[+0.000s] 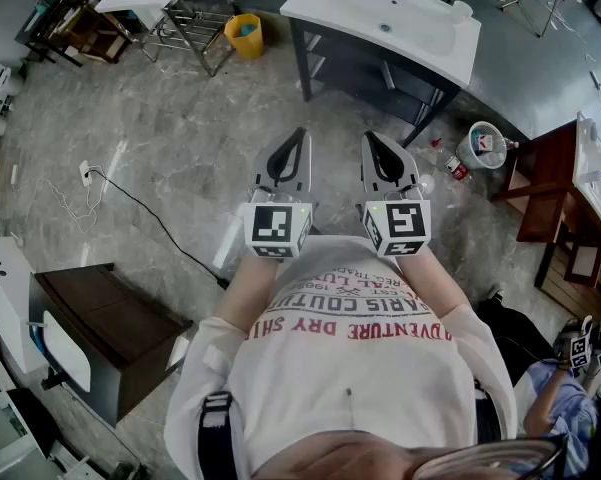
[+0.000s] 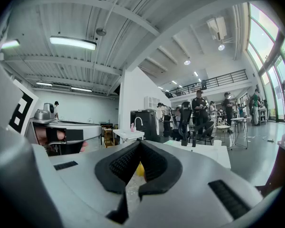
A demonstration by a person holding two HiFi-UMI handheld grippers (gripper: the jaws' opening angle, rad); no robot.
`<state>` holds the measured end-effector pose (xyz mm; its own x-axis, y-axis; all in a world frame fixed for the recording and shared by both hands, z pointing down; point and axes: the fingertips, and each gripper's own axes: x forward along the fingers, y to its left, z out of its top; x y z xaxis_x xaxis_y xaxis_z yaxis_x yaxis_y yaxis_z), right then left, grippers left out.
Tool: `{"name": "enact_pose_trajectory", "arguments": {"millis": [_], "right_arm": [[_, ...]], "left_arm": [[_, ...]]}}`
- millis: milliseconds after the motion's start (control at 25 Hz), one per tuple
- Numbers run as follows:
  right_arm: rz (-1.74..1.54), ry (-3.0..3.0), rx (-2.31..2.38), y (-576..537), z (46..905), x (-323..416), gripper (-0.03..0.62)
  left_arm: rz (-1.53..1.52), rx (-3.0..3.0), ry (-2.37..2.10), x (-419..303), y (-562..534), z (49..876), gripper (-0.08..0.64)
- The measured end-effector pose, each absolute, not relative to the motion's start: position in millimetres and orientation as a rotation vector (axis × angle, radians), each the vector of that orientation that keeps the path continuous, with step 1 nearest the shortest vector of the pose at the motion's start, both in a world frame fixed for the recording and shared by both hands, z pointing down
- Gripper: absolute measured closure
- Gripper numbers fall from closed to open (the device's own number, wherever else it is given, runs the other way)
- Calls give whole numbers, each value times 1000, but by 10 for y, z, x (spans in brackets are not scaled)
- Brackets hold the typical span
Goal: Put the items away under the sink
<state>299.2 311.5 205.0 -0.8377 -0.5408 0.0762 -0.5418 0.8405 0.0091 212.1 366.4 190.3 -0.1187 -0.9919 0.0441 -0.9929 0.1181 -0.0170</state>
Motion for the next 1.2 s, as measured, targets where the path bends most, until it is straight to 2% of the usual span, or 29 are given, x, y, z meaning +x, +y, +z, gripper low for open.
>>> {"name": "enact_pose_trajectory", "arguments": {"millis": [760,1000,1200], "right_arm": [[159,-2897,954,2673,2328,2996,566],[201,-2860,1043,2245,2403,2739,566],[195,-2804,1116,1906,2465,2304,566]], "left_arm": [[118,2055,-2267,1979,3241,2194,532],[123,2112,-2187,1694,2792,2310,532],[80,2149,-2129,1192,2388,2330,532]]}}
